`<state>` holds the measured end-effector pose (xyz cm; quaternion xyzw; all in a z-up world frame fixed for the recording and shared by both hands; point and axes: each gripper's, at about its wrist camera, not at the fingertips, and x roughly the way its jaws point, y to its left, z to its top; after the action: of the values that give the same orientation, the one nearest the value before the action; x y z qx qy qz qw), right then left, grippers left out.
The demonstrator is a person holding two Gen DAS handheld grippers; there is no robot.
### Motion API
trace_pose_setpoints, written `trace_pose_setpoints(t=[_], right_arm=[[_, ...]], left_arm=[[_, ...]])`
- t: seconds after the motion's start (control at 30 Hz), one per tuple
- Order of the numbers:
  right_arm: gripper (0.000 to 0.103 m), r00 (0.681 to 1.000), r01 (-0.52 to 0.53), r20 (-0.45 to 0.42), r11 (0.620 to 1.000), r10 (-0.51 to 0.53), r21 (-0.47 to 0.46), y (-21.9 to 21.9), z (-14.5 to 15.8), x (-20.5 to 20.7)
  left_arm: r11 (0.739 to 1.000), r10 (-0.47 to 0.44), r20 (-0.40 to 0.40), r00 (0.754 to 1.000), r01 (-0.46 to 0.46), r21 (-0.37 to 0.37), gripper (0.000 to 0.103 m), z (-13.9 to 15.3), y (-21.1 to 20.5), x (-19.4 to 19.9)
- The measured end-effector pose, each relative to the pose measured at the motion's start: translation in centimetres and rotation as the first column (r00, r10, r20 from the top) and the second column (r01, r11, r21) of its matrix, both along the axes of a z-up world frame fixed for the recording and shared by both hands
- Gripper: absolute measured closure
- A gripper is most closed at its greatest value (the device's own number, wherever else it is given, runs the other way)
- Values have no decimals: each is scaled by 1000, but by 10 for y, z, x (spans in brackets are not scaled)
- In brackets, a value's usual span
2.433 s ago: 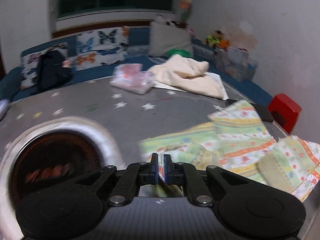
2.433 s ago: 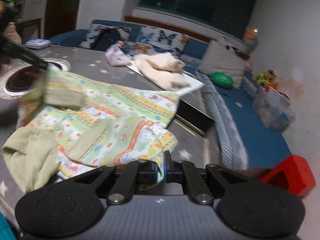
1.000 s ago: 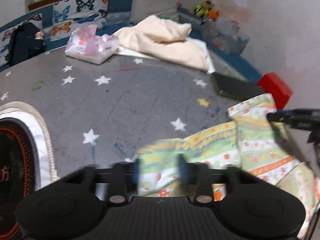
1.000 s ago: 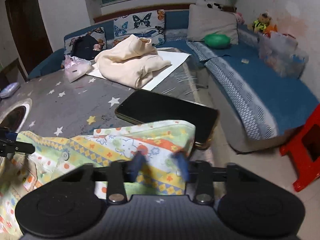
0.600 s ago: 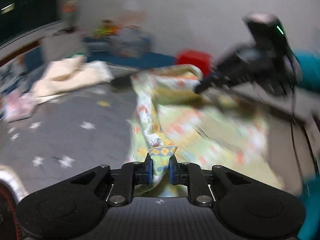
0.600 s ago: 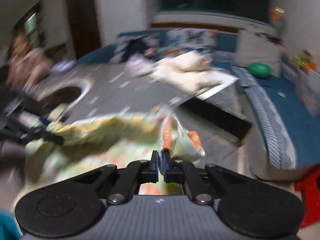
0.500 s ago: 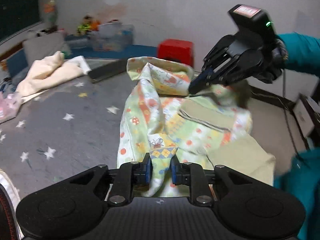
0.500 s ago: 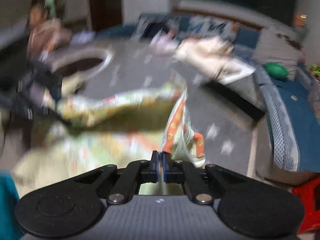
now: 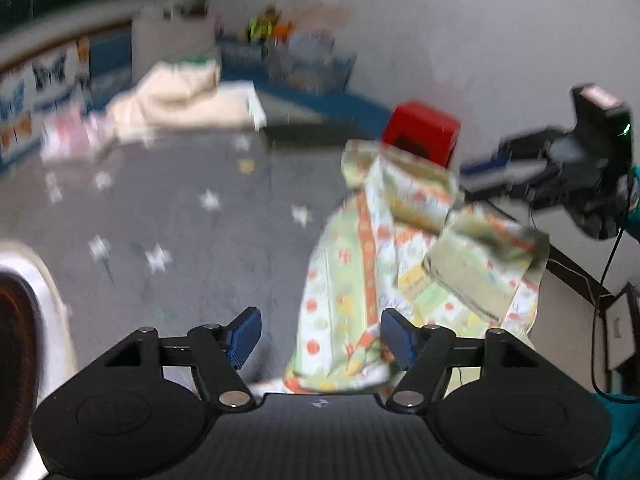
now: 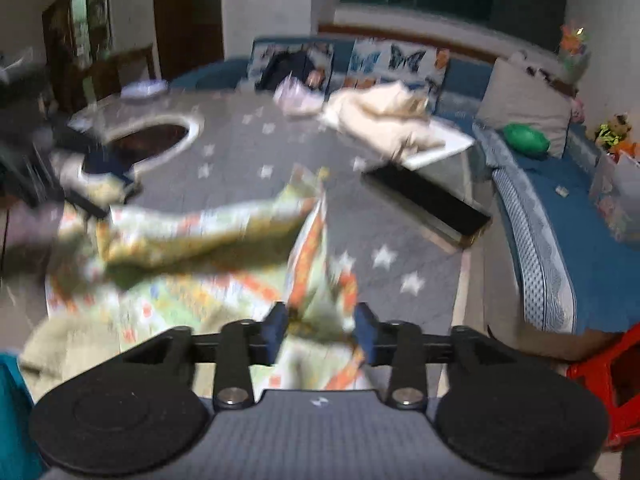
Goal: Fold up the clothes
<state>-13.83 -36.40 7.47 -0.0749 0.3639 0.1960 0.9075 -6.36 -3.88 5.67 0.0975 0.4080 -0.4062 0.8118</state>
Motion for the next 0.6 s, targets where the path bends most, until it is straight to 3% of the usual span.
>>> trace_pose_setpoints(t=[0.07,0.13,0.17,0.2,0.23,0.3,0.37,0.53,0.6], right_arm=[[50,1000,18,12,999,-18,27,-2,4,7],[50,1000,22,-22,999,-22,43,0,-1,22],[52,999,12,-49,999,-10,41,2,-6,29],[59,997,-6,-71,1000,8,28,7,-11,36],[76,996,-28,-79,1000,28,5,15,-14,40],[87,995,-69,-73,996,65,-50,31,-15,48],[91,995,-99,-35,990,96,-99,47,-9,57],[101,983,-150,71,966,168,-212,91,9,88],[101,978,-149,106,960,178,-238,106,13,102]], left_arm=[[999,-21,-26,999,22,34,36,-9,-9,2],[998,-31,-21,999,32,54,53,-11,-12,2],[998,-32,-12,999,33,57,55,-10,-11,3],[998,-33,-4,999,34,59,65,-8,-10,4],[998,-35,5,999,34,61,74,-6,-9,4],[998,-23,28,999,21,62,84,-1,-3,7],[998,3,58,998,-7,60,91,6,6,12],[985,122,136,983,-137,106,97,12,32,33],[981,168,101,981,-176,76,97,14,43,41]])
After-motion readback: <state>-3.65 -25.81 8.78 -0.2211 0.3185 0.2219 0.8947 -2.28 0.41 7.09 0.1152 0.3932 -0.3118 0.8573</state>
